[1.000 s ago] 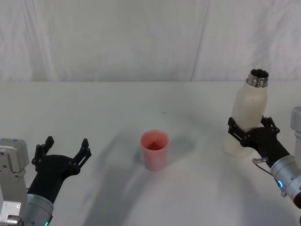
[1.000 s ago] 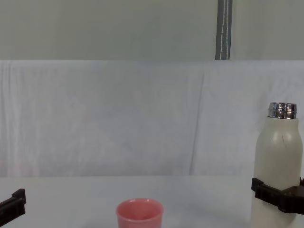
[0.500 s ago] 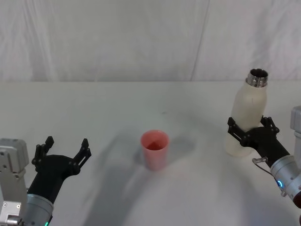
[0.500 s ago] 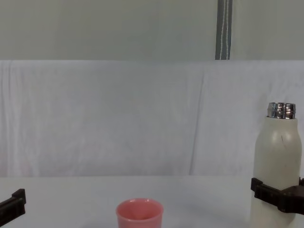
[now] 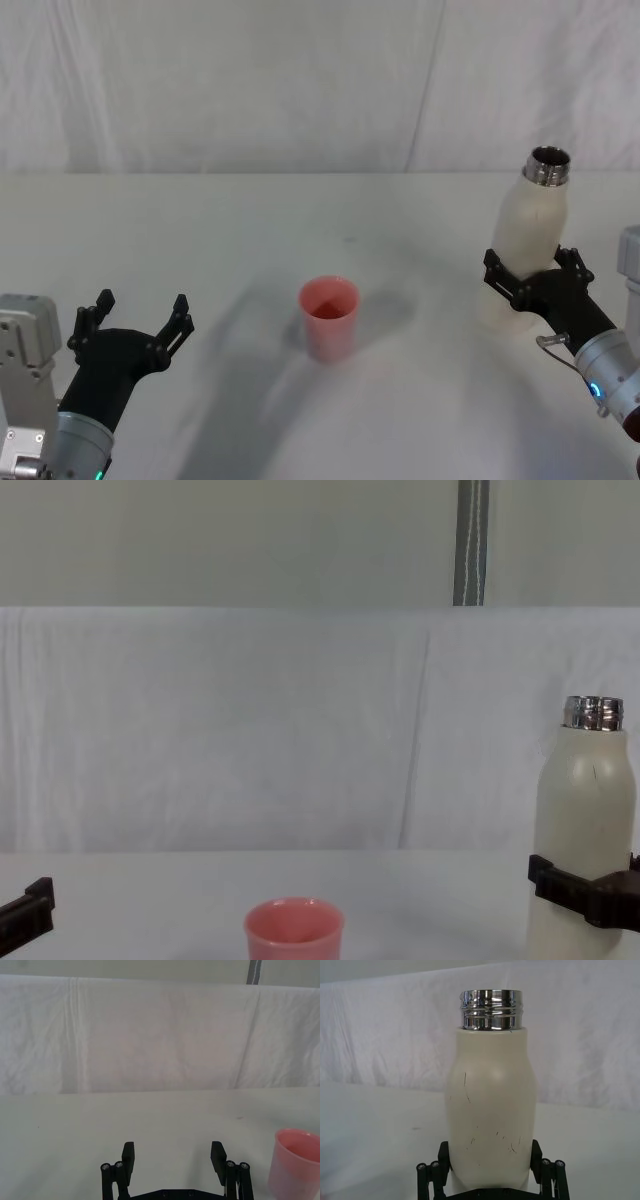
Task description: Grasp the thermos with one hand and pour water into the cup lid.
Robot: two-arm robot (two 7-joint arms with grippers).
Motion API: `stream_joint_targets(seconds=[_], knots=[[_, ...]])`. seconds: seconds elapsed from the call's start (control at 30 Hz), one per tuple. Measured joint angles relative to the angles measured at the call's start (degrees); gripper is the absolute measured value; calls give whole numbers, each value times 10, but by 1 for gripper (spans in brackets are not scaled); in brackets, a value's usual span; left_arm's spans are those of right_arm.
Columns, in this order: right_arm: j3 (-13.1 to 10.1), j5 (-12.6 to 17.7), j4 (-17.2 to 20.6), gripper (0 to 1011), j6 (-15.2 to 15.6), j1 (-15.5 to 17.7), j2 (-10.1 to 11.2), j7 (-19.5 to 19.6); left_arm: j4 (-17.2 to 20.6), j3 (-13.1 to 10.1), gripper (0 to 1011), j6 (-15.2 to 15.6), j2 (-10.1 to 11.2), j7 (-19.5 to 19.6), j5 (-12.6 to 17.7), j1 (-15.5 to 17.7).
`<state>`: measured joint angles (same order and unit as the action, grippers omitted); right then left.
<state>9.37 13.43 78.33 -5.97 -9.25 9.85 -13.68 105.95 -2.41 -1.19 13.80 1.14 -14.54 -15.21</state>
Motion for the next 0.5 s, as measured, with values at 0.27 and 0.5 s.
stream_joint_targets(seconds=[0.27,0.5], knots=[[0,0,1,1001,0,0,0,0,0,0,1001,0,0,0,0,0],[0,0,1,1001,0,0,0,0,0,0,1001,0,0,0,0,0]])
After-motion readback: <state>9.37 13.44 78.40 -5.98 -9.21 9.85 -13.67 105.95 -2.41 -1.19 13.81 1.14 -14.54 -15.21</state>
